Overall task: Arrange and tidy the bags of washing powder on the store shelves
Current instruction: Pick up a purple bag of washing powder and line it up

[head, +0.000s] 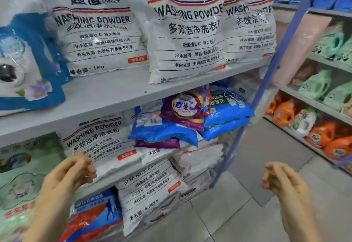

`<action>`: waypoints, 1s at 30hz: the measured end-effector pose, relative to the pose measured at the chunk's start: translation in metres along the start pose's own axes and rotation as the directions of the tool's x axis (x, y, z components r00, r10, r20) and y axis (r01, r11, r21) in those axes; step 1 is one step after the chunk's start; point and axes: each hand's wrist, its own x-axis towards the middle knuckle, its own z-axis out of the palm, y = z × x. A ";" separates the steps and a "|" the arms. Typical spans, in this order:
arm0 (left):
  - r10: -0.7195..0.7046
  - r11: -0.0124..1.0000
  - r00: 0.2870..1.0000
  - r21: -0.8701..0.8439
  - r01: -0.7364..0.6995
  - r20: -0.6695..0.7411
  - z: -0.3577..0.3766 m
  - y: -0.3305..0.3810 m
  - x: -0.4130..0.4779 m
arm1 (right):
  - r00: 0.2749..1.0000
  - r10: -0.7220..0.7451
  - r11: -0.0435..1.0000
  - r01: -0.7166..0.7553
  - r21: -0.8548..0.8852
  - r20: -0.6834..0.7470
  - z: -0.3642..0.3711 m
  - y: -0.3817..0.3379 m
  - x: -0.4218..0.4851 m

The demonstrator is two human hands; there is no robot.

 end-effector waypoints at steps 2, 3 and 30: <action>-0.010 1.000 0.997 -0.009 0.009 -0.072 0.020 -0.003 -0.007 | 0.996 -0.020 0.999 0.024 -0.042 0.085 0.003 0.006 0.039; -0.015 1.000 0.995 -0.013 0.014 -0.103 0.029 -0.003 -0.011 | 0.990 -0.040 0.995 0.052 -0.082 0.138 0.009 0.010 0.059; -0.062 0.996 0.928 0.032 0.079 -0.367 0.084 0.011 -0.077 | 0.519 -0.263 0.299 0.845 -0.443 0.813 0.196 0.019 0.166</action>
